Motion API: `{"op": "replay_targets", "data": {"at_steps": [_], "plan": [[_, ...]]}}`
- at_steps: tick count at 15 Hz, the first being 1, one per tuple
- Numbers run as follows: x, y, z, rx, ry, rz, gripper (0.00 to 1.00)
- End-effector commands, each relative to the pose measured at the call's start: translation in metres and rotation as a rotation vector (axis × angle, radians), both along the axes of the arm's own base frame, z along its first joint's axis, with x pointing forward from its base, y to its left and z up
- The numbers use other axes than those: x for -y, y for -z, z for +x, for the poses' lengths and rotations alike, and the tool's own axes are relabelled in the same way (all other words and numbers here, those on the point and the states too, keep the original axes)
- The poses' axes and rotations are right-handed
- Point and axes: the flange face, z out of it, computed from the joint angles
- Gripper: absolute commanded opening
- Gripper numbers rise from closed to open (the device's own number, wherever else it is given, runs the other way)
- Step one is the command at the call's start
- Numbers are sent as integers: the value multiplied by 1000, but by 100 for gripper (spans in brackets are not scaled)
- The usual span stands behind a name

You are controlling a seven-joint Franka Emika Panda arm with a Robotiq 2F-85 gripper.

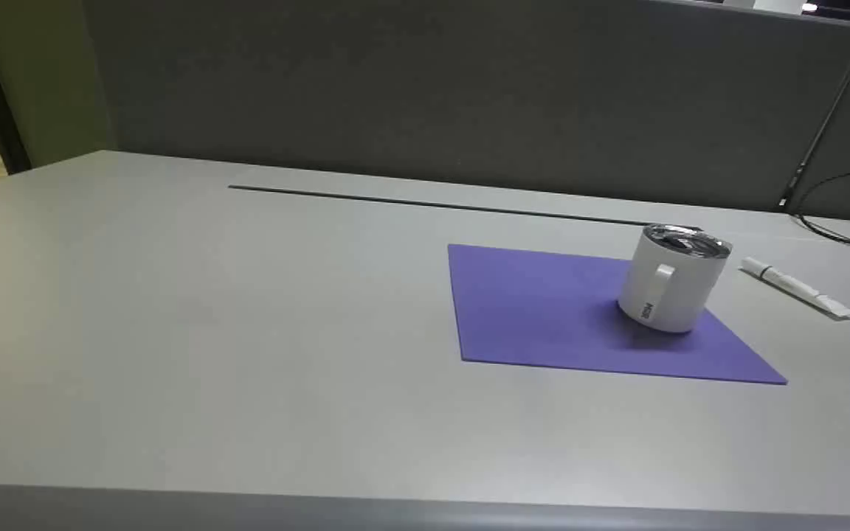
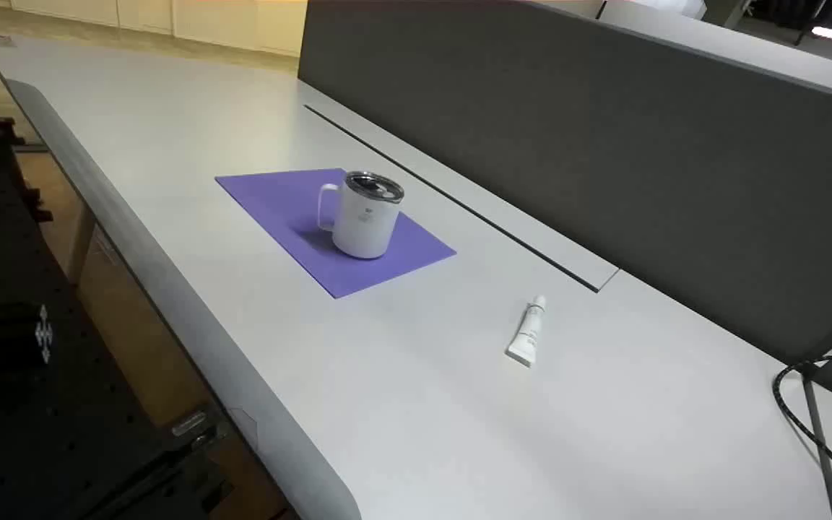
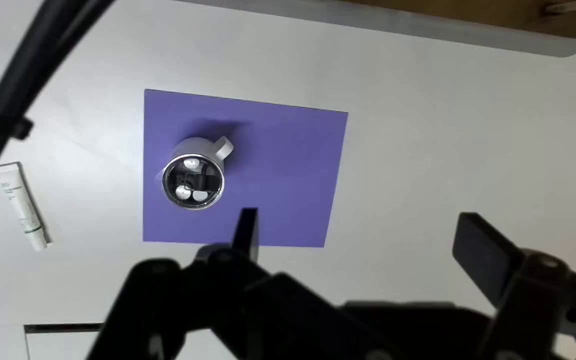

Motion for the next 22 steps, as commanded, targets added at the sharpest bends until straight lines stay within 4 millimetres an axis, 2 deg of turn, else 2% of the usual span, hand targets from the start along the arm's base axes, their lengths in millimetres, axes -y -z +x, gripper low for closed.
{"op": "replay_targets", "data": {"at_steps": [1, 12, 15, 16, 17, 18, 22], "plan": [[0, 0, 0, 2, 0, 0, 100], [0, -1, 0, 4, 0, 0, 100], [15, 21, 27, 78, 52, -26, 100], [22, 33, 38, 111, 73, -36, 75], [28, 45, 47, 136, 94, -44, 74], [33, 61, 58, 148, 109, -57, 68], [49, 135, 87, 125, 157, -121, 38]]}}
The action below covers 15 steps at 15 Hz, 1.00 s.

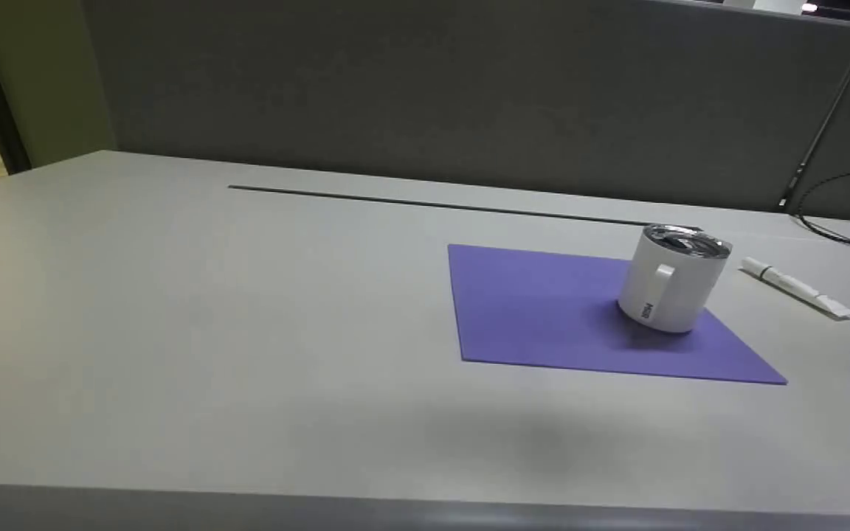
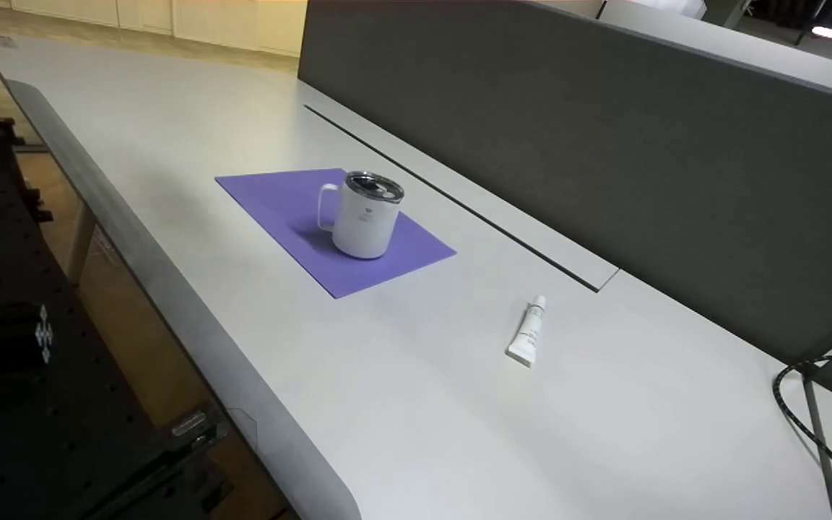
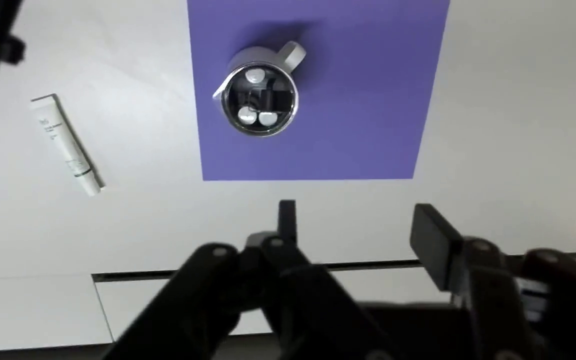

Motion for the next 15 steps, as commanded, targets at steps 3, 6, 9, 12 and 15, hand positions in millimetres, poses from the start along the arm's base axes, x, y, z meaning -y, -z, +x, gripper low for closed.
{"op": "replay_targets", "data": {"at_steps": [3, 6, 9, 12, 15], "plan": [[15, 86, 25, -69, 48, -62, 18], [22, 118, 30, -122, 58, -77, 1], [22, 139, 31, -214, 48, -75, 0], [22, 142, 27, -176, 24, -70, 0], [21, 141, 27, -173, 23, -70, 0]]}}
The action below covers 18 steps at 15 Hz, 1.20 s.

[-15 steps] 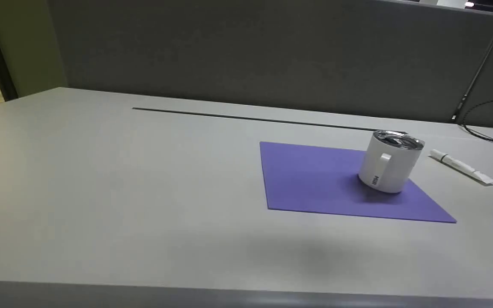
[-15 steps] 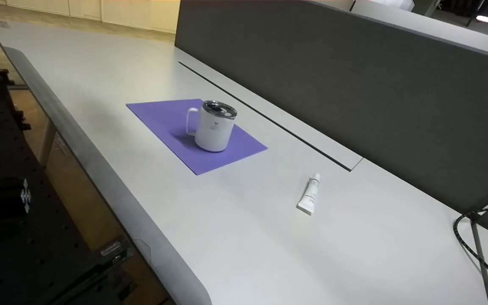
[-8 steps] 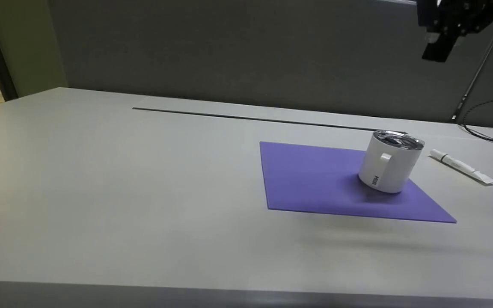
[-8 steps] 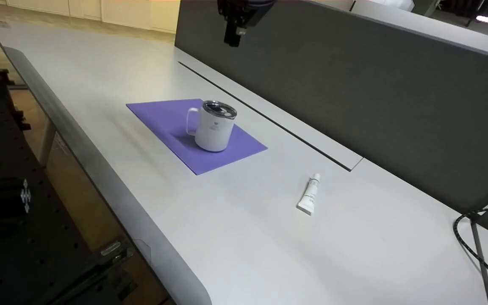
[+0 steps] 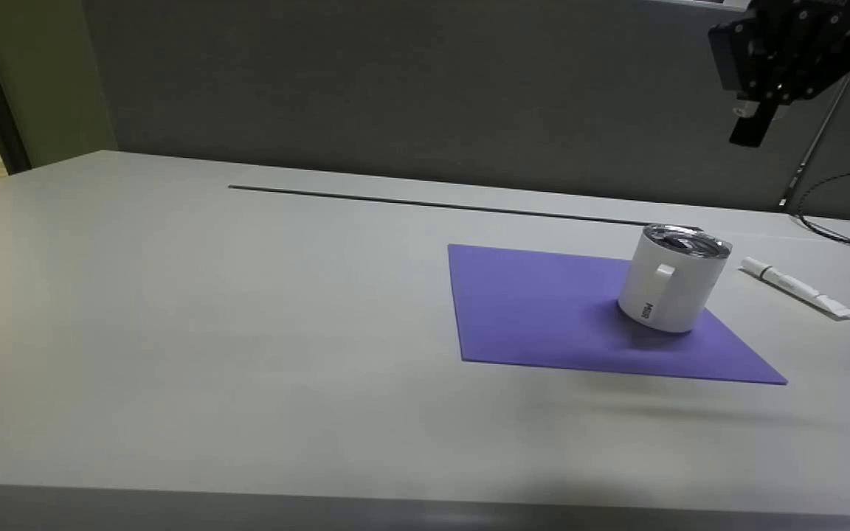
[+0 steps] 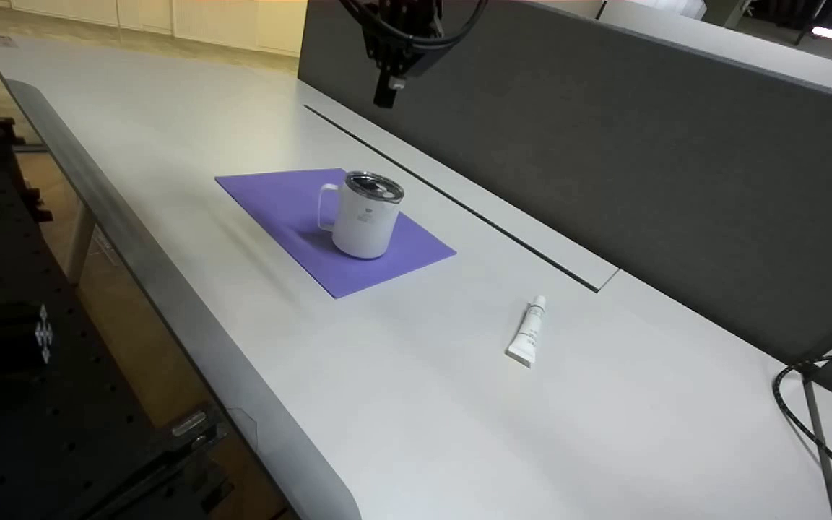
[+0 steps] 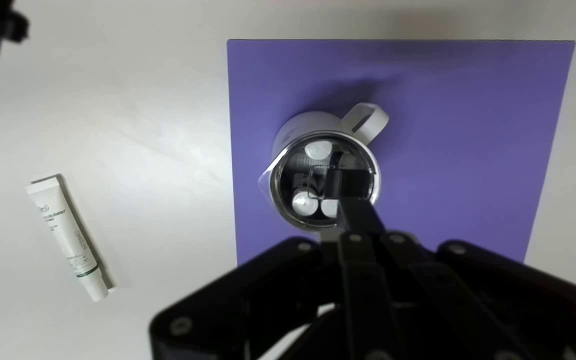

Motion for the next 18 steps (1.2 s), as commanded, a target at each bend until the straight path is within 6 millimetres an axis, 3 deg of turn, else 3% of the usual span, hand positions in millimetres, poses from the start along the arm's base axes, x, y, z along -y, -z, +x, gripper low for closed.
{"op": "replay_targets", "data": {"at_steps": [1, 4, 8, 18], "plan": [[0, 0, 0, -1, 0, 0, 0], [0, -1, 0, -1, 0, 0, 0], [0, 14, 15, 53, 12, -8, 0], [-6, 73, 24, 7, 13, -8, 0]]}}
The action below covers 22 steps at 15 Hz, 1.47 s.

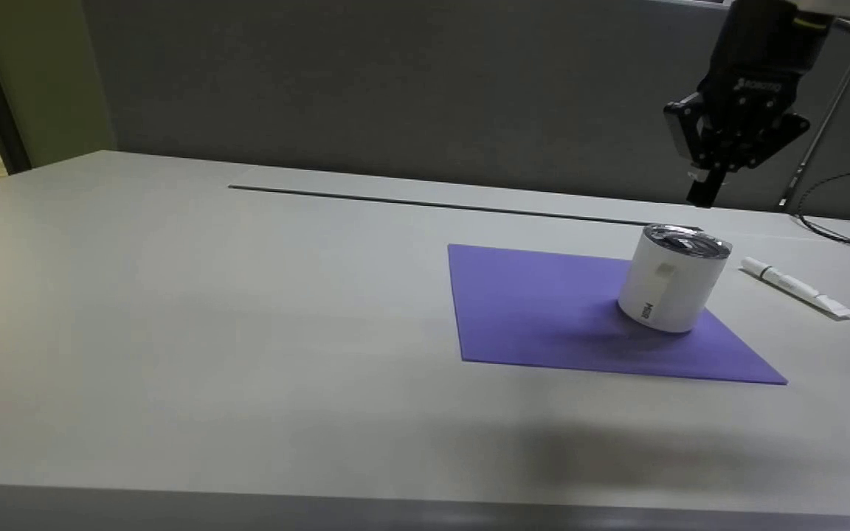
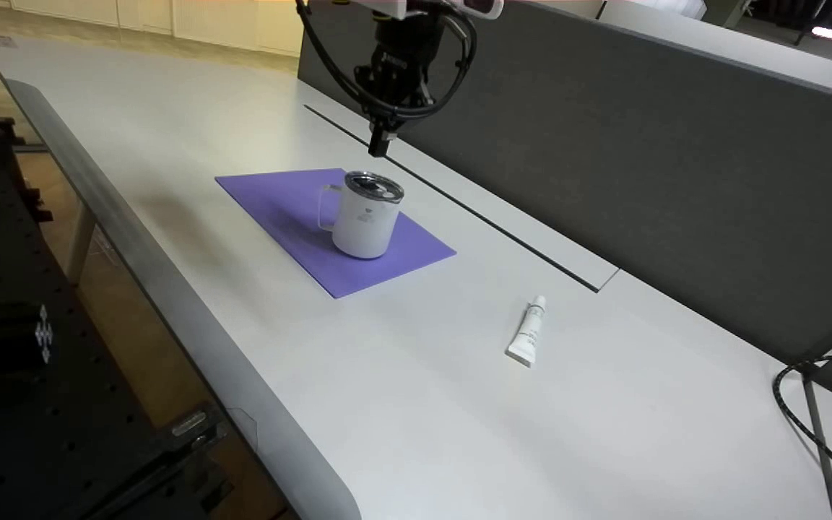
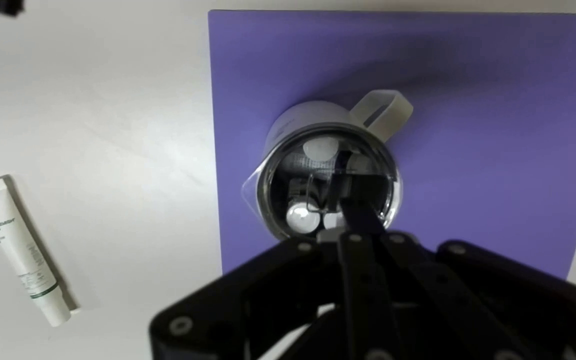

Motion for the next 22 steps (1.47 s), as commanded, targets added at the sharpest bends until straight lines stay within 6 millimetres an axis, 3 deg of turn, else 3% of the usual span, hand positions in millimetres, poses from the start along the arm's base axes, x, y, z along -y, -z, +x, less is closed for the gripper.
{"op": "replay_targets", "data": {"at_steps": [1, 22], "plan": [[2, 12, 8, 2, 18, 2, 0], [2, 46, 4, 38, -13, 116, 0]]}}
